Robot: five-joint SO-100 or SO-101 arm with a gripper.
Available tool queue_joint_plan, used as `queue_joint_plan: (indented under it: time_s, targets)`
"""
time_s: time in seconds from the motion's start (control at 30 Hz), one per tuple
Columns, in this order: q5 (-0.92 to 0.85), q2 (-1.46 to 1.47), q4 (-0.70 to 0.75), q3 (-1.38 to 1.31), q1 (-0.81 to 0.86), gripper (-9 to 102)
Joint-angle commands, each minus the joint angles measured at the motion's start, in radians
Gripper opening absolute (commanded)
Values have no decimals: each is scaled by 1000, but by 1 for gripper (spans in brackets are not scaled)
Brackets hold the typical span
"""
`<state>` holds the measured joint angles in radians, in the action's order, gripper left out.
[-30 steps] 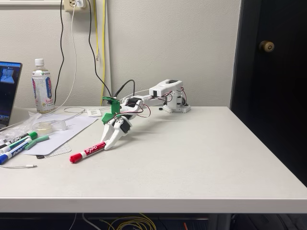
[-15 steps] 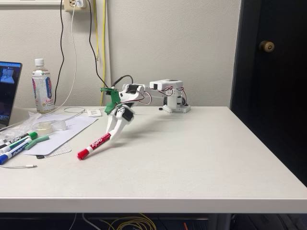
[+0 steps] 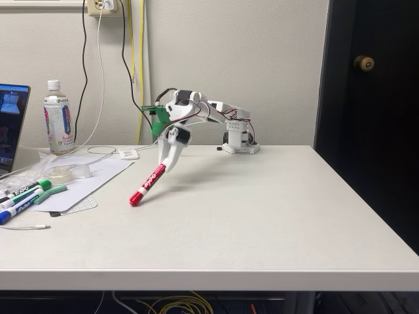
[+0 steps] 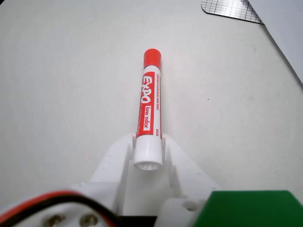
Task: Pick up the red marker.
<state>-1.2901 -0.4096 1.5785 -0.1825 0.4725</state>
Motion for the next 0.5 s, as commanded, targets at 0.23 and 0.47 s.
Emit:
queue_joint_plan:
  time_s: [0.23, 0.47]
  targets:
    - [-14, -307, 173, 126, -3, 5]
    - [-15, -534, 172, 413, 0, 5]
